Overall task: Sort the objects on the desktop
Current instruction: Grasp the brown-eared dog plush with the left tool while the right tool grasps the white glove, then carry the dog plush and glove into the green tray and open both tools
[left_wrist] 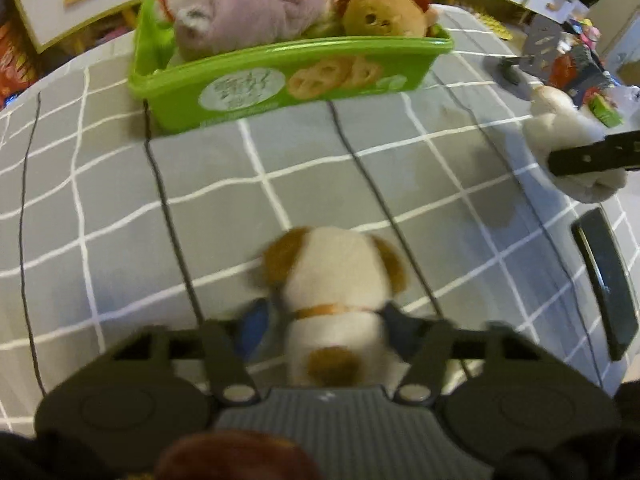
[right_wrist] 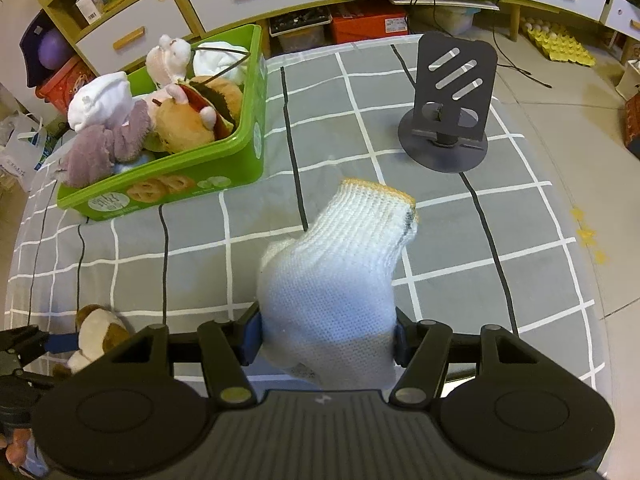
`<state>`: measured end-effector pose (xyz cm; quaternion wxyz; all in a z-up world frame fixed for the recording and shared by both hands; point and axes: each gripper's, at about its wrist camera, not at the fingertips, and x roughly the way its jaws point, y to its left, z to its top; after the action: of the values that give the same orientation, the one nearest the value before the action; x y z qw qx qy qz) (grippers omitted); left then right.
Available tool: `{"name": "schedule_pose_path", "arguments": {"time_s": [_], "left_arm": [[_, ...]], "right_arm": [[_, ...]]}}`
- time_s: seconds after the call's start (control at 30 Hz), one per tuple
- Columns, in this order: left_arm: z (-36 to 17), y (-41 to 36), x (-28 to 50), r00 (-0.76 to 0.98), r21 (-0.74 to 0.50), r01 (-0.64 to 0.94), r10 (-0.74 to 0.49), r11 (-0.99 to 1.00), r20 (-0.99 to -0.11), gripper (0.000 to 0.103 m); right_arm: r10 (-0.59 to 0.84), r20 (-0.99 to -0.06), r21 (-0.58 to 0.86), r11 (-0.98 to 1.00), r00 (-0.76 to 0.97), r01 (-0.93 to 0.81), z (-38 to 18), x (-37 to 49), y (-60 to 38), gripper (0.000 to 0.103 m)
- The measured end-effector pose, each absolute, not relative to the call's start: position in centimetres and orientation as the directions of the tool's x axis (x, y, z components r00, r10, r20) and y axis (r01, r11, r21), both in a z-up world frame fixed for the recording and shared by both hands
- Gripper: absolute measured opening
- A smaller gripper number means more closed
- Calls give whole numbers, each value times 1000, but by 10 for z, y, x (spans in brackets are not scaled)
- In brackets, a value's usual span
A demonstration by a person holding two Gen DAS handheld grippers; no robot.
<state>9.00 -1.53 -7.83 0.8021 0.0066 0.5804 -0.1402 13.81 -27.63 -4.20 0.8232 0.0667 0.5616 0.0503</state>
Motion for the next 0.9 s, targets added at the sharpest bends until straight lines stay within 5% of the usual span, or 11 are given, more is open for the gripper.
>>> {"name": "schedule_pose_path", "arguments": {"time_s": [0.9], "left_arm": [[12, -13, 182, 532, -112, 177, -190, 978, -825, 43]], "right_arm": [[266, -850, 254, 963, 455, -89, 19, 205, -219, 61]]}}
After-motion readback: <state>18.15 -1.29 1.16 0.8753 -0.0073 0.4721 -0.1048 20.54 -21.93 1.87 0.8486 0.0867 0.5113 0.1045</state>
